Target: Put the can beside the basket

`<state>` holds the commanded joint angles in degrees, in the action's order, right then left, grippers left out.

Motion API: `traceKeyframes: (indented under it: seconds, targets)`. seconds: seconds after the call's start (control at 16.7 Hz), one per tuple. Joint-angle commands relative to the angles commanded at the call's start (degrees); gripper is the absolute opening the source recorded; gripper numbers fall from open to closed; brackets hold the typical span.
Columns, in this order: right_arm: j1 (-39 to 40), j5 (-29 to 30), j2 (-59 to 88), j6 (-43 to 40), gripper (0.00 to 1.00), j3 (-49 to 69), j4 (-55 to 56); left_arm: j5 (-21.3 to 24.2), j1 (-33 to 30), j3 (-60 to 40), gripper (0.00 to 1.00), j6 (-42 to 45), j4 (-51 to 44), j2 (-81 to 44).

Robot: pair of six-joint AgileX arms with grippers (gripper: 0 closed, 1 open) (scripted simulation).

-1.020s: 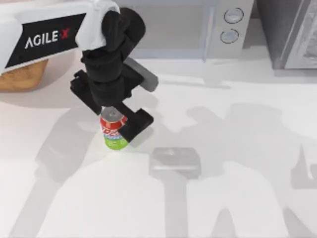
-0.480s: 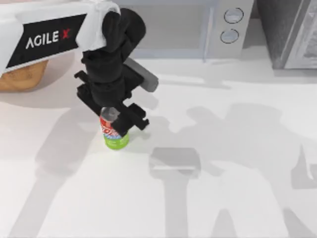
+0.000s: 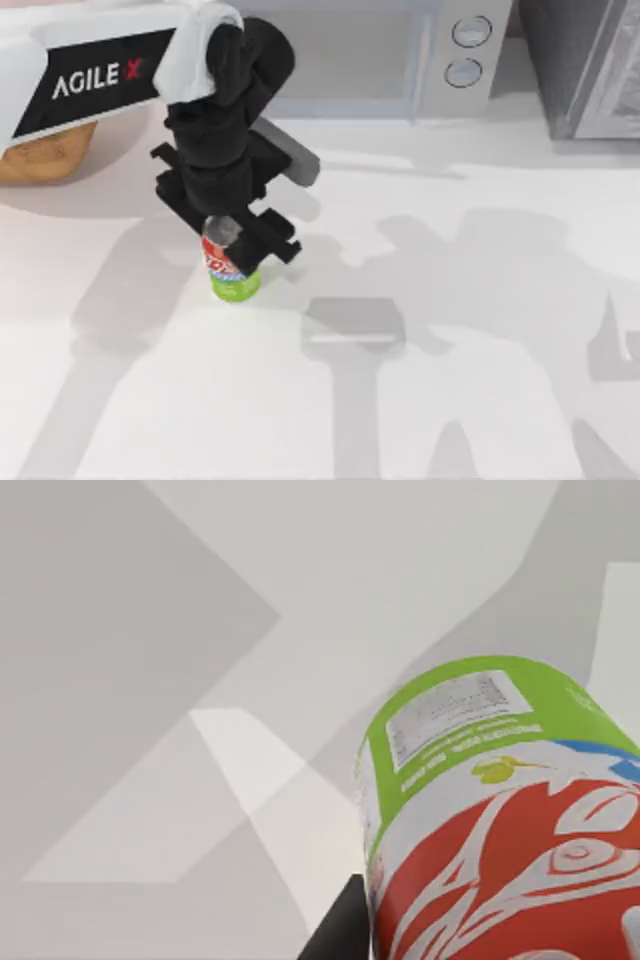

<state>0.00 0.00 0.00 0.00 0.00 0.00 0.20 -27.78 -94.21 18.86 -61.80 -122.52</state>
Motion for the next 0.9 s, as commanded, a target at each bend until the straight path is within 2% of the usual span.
traceKeyframes:
  seconds: [0.36,0.48,0.66,0.9]
  targets:
    - [0.0,0.0,0.0,0.0,1.0,0.0,0.0,0.13,0.14,0.04,0.0,0.11,-0.1,0.19]
    - [0.0,0.0,0.0,0.0,1.0,0.0,0.0,1.27,2.03,-0.17,0.0,1.19,-1.48,1.42]
    - [0.0,0.0,0.0,0.0,1.0,0.0,0.0,4.25,9.29,-0.97,0.0,3.89,-5.41,5.01]
    - [0.0,0.0,0.0,0.0,1.0,0.0,0.0,6.8,25.19,-2.28,0.0,6.64,-10.03,8.75]
